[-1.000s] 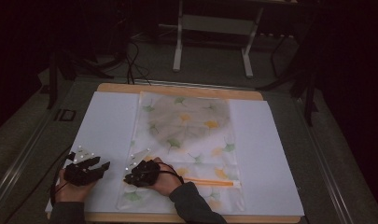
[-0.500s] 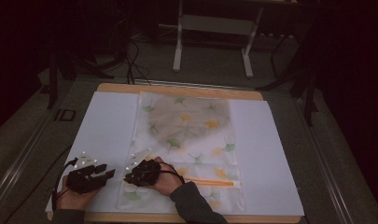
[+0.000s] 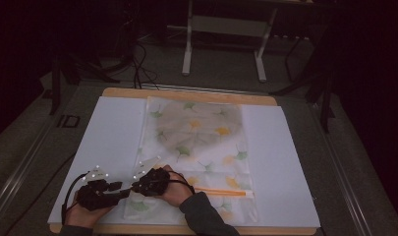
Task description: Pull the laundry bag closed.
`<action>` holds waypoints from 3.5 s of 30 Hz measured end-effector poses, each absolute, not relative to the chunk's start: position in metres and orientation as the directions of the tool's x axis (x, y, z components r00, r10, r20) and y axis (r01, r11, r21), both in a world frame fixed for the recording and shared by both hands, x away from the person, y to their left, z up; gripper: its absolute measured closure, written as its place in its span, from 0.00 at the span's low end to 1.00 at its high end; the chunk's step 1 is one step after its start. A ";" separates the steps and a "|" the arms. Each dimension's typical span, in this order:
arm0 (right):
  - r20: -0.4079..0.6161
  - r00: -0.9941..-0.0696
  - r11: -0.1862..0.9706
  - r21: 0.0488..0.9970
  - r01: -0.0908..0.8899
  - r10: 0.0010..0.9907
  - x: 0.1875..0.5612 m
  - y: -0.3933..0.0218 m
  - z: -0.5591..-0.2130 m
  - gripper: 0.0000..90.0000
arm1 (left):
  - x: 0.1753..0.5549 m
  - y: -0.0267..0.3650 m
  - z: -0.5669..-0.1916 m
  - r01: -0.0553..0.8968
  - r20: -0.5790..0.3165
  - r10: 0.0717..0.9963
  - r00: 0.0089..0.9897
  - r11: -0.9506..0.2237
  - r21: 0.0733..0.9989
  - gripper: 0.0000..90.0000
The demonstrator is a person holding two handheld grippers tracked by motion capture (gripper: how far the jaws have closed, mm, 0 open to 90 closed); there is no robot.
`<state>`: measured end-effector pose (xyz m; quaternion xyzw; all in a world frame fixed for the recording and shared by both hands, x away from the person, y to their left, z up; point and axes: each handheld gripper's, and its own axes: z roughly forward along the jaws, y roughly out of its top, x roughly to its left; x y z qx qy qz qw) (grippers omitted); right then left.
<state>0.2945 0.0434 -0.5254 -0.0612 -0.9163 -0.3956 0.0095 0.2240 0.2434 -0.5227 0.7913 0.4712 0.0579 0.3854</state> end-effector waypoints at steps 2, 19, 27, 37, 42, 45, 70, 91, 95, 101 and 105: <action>0.069 -0.992 0.675 0.727 0.125 0.110 0.295 0.043 -0.525 0.93 | 0.224 0.240 -0.524 0.706 -0.280 0.782 0.557 -0.269 0.655 0.57; 0.047 -0.994 0.662 0.742 0.103 0.102 0.293 0.040 -0.518 0.93 | 0.235 0.236 -0.533 0.737 -0.360 0.729 0.582 -0.286 0.613 0.64; 0.041 -0.994 0.653 0.751 0.095 0.098 0.293 0.037 -0.514 0.93 | 0.239 0.235 -0.535 0.744 -0.401 0.697 0.594 -0.286 0.604 0.70; 0.057 -0.995 0.660 0.745 0.097 0.083 0.294 0.033 -0.517 0.93 | 0.239 0.234 -0.535 0.732 -0.408 0.668 0.622 -0.312 0.606 0.96; 0.063 -0.995 0.657 0.748 0.098 0.077 0.295 0.030 -0.519 0.93 | 0.239 0.233 -0.536 0.730 -0.405 0.668 0.625 -0.317 0.605 0.97; 0.068 -0.995 0.660 0.744 0.100 0.073 0.295 0.030 -0.520 0.93 | 0.238 0.233 -0.536 0.730 -0.401 0.669 0.626 -0.322 0.603 0.97; 0.052 -0.997 0.682 0.726 0.082 0.065 0.294 0.023 -0.524 0.93 | 0.238 0.237 -0.534 0.730 -0.424 0.659 0.622 -0.292 0.618 0.98; 0.010 -0.997 0.714 0.697 0.064 0.080 0.291 0.016 -0.523 0.94 | 0.237 0.241 -0.532 0.727 -0.433 0.654 0.621 -0.274 0.629 0.98; 0.004 -0.997 0.723 0.688 0.063 0.083 0.290 0.015 -0.521 0.94 | 0.237 0.241 -0.531 0.725 -0.431 0.654 0.621 -0.272 0.632 0.98; 0.002 -0.996 0.727 0.683 0.065 0.088 0.292 0.010 -0.522 0.94 | 0.237 0.242 -0.531 0.726 -0.434 0.654 0.620 -0.268 0.633 0.98; -0.002 -0.996 0.729 0.681 0.063 0.087 0.291 0.009 -0.523 0.94 | 0.237 0.242 -0.531 0.725 -0.433 0.655 0.620 -0.267 0.634 0.98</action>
